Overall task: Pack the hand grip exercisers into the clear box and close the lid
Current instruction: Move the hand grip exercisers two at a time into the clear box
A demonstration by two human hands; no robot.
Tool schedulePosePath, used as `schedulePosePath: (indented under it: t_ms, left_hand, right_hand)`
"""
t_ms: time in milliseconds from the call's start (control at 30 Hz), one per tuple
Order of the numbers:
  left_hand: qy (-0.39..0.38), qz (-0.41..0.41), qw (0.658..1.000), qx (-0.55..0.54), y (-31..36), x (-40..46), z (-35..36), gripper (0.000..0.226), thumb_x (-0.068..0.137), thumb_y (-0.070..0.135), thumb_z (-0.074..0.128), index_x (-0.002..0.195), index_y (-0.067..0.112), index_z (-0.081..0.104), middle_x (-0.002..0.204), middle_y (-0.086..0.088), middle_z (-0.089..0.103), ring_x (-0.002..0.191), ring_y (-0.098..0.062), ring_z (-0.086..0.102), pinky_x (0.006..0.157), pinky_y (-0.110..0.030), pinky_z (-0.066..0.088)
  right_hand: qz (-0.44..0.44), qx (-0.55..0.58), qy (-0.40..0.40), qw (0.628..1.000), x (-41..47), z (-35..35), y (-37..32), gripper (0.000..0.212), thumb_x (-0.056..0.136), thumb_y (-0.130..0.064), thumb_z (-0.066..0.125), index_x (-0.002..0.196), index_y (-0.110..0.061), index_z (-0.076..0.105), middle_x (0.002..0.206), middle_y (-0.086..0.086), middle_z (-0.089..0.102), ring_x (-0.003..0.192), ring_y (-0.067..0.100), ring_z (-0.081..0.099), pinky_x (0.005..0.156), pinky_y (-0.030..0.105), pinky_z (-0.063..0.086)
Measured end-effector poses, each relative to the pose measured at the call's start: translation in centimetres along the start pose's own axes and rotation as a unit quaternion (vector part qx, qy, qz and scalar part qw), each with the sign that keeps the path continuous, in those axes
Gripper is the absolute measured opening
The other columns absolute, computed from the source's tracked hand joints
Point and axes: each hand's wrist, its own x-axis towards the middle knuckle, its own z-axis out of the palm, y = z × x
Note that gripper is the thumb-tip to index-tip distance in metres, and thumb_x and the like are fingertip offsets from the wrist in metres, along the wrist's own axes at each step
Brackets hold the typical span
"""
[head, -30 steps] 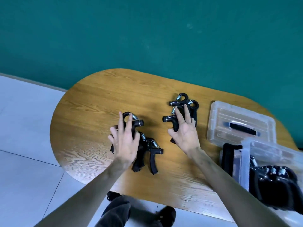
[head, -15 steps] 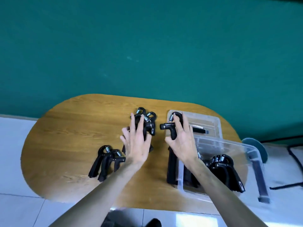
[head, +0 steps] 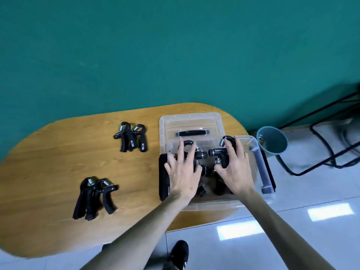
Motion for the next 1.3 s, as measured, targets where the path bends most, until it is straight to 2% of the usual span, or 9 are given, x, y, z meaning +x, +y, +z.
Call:
schedulePosePath:
  t_ms: [100,300,467,633,833,1033,1300]
  left_hand:
    - [-0.006,-0.023,1.0,0.01,1.0,-0.2,2.1,0.065,0.095,0.031,0.058,0.154,0.038,0.033,0.169,0.002,0.012,0.115,-0.031,0.039,0.095,-0.043,0.032]
    - [-0.035,-0.025,0.998,0.046,2.0,0.0,4.9,0.065,0.095,0.028,0.054,0.154,0.037,0.031,0.169,-0.001,0.009,0.107,-0.027,0.033,0.085,-0.038,0.027]
    - [-0.041,-0.082,0.994,0.059,0.8,0.3,6.9,0.064,0.094,0.024,0.055,0.153,0.035,0.034,0.169,-0.002,0.013,0.104,-0.03,0.036,0.086,-0.039,0.03]
    - [-0.047,-0.095,0.992,0.072,0.4,0.7,7.9,0.065,0.096,0.025,0.054,0.155,0.033,0.03,0.169,-0.005,0.011,0.103,-0.029,0.035,0.086,-0.038,0.029]
    - [-0.054,-0.084,0.992,0.08,0.7,1.2,8.7,0.064,0.095,0.024,0.057,0.154,0.032,0.033,0.169,-0.006,0.013,0.1,-0.028,0.035,0.08,-0.036,0.025]
    - [-0.057,-0.059,0.992,0.098,0.2,0.8,9.1,0.063,0.096,0.02,0.054,0.153,0.03,0.031,0.169,-0.007,0.004,0.091,-0.021,0.021,0.079,-0.037,0.024]
    - [-0.062,-0.066,0.993,0.075,0.3,0.8,9.0,0.061,0.095,0.018,0.054,0.15,0.031,0.031,0.17,-0.006,0.0,0.088,-0.023,0.027,0.081,-0.04,0.033]
  right_hand:
    - [0.019,-0.012,-0.011,1.0,-0.5,0.4,2.6,0.08,0.076,-0.021,0.072,0.148,-0.021,0.039,0.164,0.005,0.019,0.119,0.045,0.044,0.093,0.051,0.045]
    - [0.049,-0.017,-0.043,0.998,-0.6,1.8,5.3,0.08,0.077,-0.023,0.069,0.15,-0.023,0.037,0.165,0.001,0.016,0.124,0.042,0.042,0.095,0.049,0.045]
    - [0.048,-0.035,-0.094,0.994,0.3,2.4,5.9,0.078,0.083,-0.027,0.065,0.153,-0.026,0.032,0.166,-0.004,0.009,0.128,0.035,0.037,0.097,0.045,0.045]
    - [0.039,-0.038,-0.112,0.992,1.1,3.5,6.6,0.076,0.084,-0.026,0.065,0.153,-0.023,0.032,0.166,-0.002,0.01,0.123,0.035,0.038,0.095,0.046,0.046]
    - [0.029,-0.046,-0.1,0.994,1.2,4.0,7.3,0.075,0.082,-0.022,0.066,0.15,-0.021,0.036,0.164,0.0,0.016,0.117,0.034,0.039,0.089,0.048,0.05]
    - [0.016,-0.062,-0.135,0.989,1.6,4.9,7.8,0.077,0.086,-0.02,0.064,0.154,-0.019,0.029,0.166,0.004,0.011,0.121,0.038,0.039,0.094,0.052,0.046]
    - [0.005,-0.08,-0.163,0.983,2.0,5.2,8.3,0.079,0.092,-0.028,0.06,0.157,-0.022,0.017,0.168,0.003,-0.002,0.123,0.042,0.049,0.095,0.047,0.046]
